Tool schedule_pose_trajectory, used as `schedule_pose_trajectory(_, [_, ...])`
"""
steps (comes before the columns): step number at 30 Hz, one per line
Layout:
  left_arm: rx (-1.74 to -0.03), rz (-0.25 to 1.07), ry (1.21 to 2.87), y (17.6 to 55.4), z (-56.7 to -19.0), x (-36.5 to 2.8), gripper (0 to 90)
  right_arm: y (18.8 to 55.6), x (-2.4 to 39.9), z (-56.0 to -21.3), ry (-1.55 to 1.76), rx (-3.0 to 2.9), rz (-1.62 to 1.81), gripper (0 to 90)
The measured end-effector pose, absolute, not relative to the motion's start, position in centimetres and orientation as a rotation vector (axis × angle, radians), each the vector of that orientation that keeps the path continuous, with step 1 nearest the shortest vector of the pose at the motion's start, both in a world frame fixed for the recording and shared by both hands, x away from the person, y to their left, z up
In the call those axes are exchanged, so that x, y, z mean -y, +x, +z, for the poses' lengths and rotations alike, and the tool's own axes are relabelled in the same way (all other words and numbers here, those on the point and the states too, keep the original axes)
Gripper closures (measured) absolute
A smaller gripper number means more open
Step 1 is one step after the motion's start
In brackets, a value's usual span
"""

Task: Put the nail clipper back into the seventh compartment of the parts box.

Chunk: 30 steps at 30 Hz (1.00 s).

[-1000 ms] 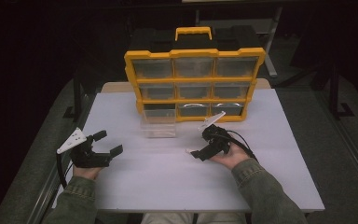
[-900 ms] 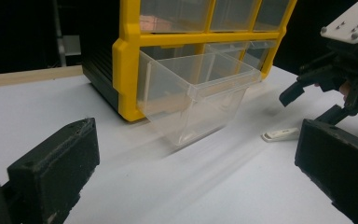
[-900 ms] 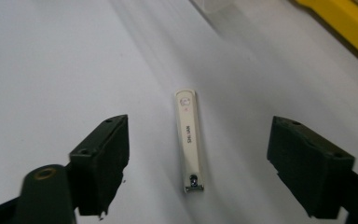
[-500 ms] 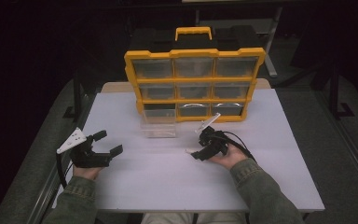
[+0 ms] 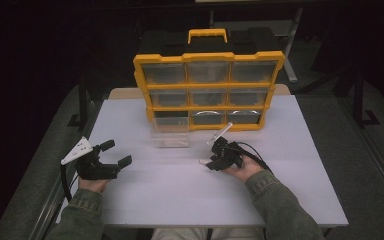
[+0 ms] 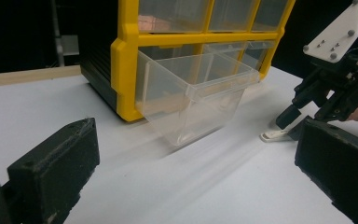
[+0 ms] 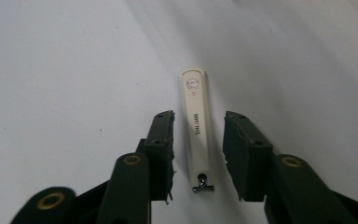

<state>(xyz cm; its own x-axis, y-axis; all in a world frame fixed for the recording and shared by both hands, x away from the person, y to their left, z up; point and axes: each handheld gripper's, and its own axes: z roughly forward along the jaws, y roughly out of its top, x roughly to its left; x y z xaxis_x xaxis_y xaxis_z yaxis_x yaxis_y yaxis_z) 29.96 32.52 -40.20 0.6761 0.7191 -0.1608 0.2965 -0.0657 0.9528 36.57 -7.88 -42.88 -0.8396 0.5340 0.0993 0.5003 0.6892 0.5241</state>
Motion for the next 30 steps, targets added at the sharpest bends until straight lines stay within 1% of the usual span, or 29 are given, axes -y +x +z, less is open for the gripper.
schedule_pose_trajectory(2, [-0.838, 0.424, 1.650, 29.9, -40.2, -32.5, 0.0, 36.7, 7.9, -43.0, 0.876, -2.841, 0.846, 71.8])
schedule_pose_trajectory(6, [-0.839, 0.422, 1.650, 30.0, -40.2, -32.6, 0.0, 36.7, 7.9, -43.1, 0.867, -2.843, 0.825, 75.5])
schedule_pose_trajectory(20, [-0.838, 0.425, 1.645, 30.0, -40.2, -32.6, 0.0, 36.7, 8.5, -42.4, 0.904, -2.827, 0.875, 76.2])
schedule_pose_trajectory(30, [-0.838, 0.426, 1.647, 30.0, -40.2, -32.5, 0.0, 36.8, 8.7, -40.5, 0.915, -2.850, 0.947, 76.2])
